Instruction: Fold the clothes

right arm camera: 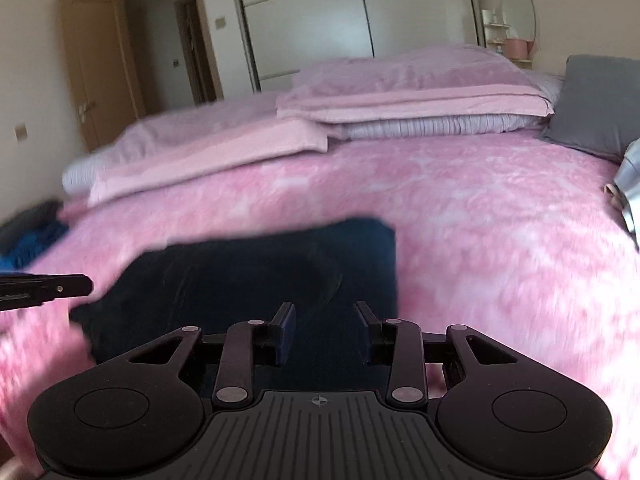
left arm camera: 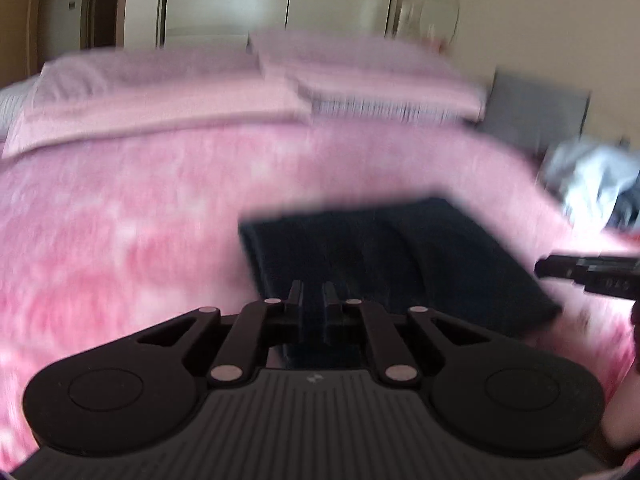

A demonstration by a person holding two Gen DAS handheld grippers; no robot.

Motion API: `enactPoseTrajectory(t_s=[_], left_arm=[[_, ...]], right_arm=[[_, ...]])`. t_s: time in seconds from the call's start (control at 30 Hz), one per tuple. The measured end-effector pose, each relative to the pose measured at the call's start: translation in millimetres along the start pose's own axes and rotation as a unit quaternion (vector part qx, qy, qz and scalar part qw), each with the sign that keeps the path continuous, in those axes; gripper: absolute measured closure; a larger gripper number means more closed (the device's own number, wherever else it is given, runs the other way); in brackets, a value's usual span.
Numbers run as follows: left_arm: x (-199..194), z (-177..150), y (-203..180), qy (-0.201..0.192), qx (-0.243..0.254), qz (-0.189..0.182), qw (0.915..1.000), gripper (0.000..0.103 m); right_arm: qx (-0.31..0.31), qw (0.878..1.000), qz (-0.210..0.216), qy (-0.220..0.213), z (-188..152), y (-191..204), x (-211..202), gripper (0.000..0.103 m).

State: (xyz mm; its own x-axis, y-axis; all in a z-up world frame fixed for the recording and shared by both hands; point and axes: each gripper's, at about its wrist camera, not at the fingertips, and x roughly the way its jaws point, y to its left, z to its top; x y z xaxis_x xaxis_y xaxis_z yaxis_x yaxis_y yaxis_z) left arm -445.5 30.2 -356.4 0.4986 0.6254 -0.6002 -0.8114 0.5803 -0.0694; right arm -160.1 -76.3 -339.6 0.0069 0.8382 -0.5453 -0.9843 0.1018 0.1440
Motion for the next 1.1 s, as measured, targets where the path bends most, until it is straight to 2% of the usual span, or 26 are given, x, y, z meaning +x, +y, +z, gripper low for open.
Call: enactPoseTrajectory(t_s=[0.1, 0.2, 0.27, 0.37, 0.43, 0.5, 0.6, 0.7, 0.9, 1.03, 1.1], left_arm=[[6, -17, -7, -0.013, 0.0, 0.02, 0.9997, 0.097], [12, -15, -12, -0.015, -0.003, 0.041, 0.999, 0.097], [16, -17, -19, -0.019, 0.012, 0.06, 0.998, 0.098], [14, -14, -20, -0.016, -0.007, 0.071, 0.9973, 0.098], [3, -8, -22, -0.008, -0.031, 0.082, 0.9961, 0.098], [-16, -3, -31, -0.002, -0.038, 0.102, 0.9941, 0.097], [-45, -1, -46, 0.01, -0.053, 0.12, 0.9913, 0.097], [-66, -12, -61, 0.029, -0.058, 0.106, 0.9922, 0.092], [-94, -28, -82, 0.048, -0.043, 0.114, 0.9913, 0.085], [-116, -31, -93, 0.037, -0.035, 0.125, 0.9908, 0.077], [-126, -32, -96, 0.03, -0.031, 0.13, 0.9906, 0.076]], right_arm=[[-0.037, 0.999, -0.034, 0.014, -30, 21, 10, 0.067], [-0.067, 0.995, -0.063, 0.029, -30, 37, 22, 0.067], [-0.064, 0.996, -0.062, 0.032, -29, 37, 24, 0.067], [-0.06, 0.996, -0.058, 0.026, -33, 34, 23, 0.067], [-0.057, 0.996, -0.062, 0.03, -30, 35, 20, 0.067], [-0.022, 0.997, -0.065, 0.043, -19, 33, 6, 0.067], [0.028, 0.999, -0.025, 0.026, -11, 35, -29, 0.065], [0.053, 0.997, -0.024, 0.053, -13, 43, -46, 0.038], [0.056, 0.995, -0.028, 0.082, -24, 62, -72, 0.038], [0.057, 0.994, -0.031, 0.089, -29, 69, -88, 0.038], [0.055, 0.994, -0.034, 0.088, -33, 72, -97, 0.038]])
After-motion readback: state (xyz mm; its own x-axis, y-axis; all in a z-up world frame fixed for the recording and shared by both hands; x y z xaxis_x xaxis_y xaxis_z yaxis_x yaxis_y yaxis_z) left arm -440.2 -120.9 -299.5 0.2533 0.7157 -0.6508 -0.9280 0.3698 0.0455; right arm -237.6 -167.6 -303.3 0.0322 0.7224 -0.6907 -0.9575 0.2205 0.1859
